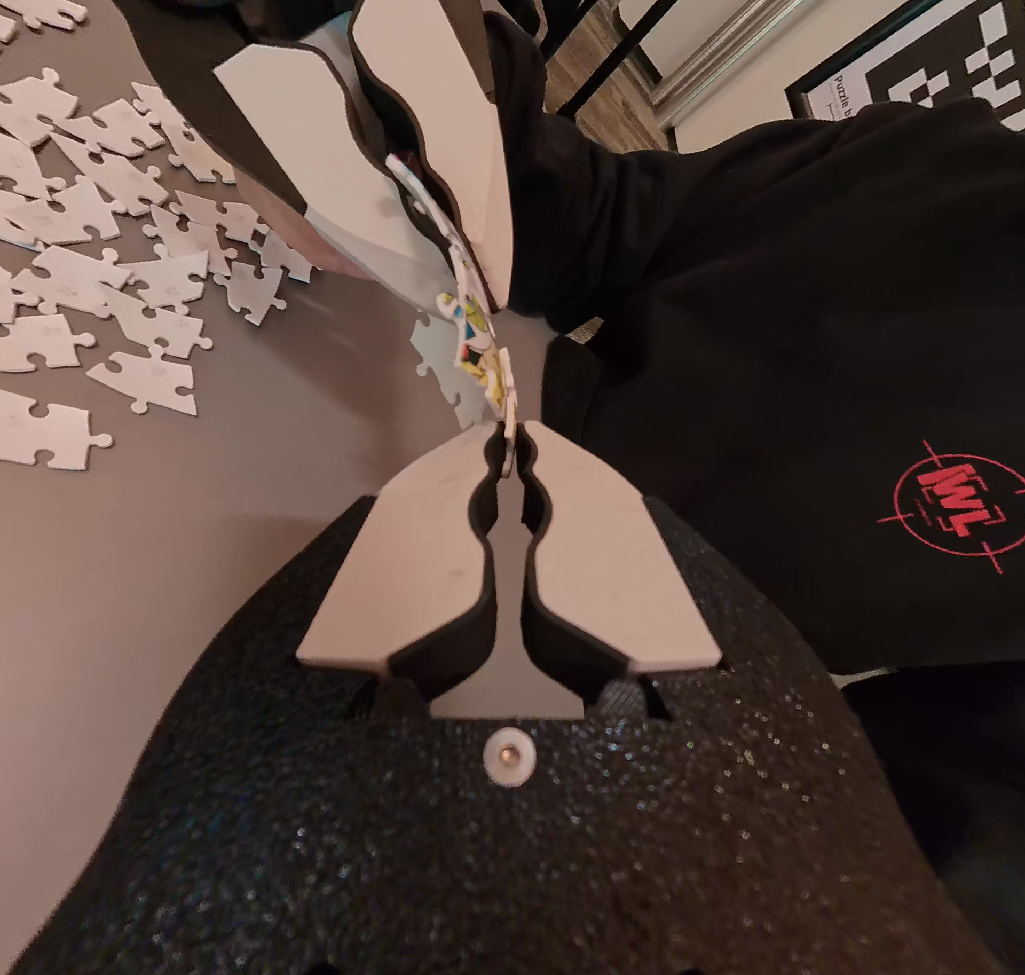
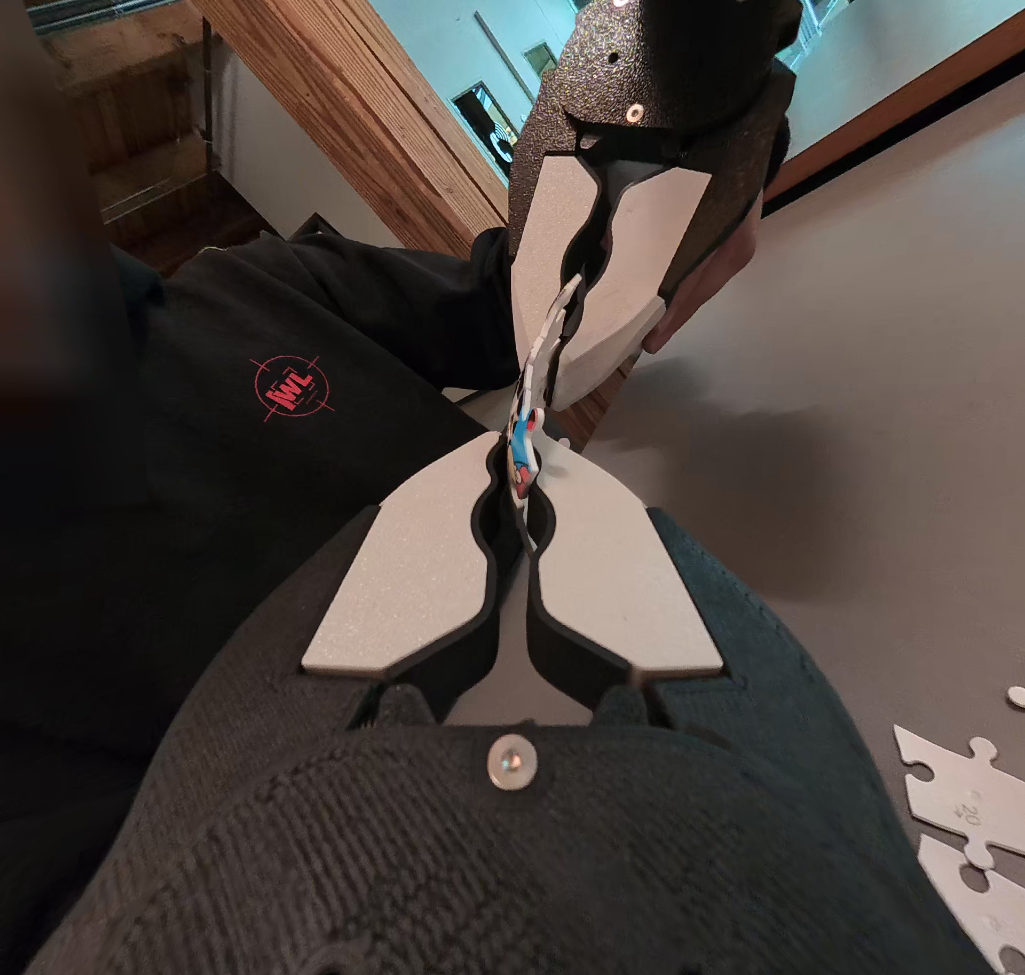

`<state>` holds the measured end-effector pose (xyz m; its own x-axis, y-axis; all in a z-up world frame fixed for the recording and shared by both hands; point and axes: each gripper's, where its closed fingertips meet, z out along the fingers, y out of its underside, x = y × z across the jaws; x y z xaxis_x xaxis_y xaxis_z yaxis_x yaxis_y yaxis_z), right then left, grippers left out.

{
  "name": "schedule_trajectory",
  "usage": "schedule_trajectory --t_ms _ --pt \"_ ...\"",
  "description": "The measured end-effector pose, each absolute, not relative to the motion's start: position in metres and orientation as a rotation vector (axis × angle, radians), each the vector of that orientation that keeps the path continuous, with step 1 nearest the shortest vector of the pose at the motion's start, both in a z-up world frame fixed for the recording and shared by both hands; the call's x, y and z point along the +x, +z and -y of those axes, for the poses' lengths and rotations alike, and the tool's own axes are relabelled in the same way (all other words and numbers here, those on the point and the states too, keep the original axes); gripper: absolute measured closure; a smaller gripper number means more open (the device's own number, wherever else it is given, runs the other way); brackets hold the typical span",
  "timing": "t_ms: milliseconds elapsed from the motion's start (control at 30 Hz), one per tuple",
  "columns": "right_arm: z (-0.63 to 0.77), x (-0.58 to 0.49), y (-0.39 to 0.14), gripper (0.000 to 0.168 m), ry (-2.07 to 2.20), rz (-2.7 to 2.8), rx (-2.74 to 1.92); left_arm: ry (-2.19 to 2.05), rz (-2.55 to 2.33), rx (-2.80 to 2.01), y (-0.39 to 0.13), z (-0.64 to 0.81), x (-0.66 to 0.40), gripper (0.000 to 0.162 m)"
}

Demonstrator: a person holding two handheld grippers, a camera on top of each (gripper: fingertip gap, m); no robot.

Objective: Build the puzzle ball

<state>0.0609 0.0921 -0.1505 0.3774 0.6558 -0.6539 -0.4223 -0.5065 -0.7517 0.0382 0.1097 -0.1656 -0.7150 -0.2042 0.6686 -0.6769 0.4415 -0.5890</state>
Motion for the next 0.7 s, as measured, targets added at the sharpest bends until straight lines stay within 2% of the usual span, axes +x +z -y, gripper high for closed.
schedule_trajectory --t_ms 700 --pt "-0.0934 0.0592 -0.1511 0.164 1.335 0.216 -1.636 1.231 2.184 0.767 -0.1664 -0.1109 0.0421 0.157"
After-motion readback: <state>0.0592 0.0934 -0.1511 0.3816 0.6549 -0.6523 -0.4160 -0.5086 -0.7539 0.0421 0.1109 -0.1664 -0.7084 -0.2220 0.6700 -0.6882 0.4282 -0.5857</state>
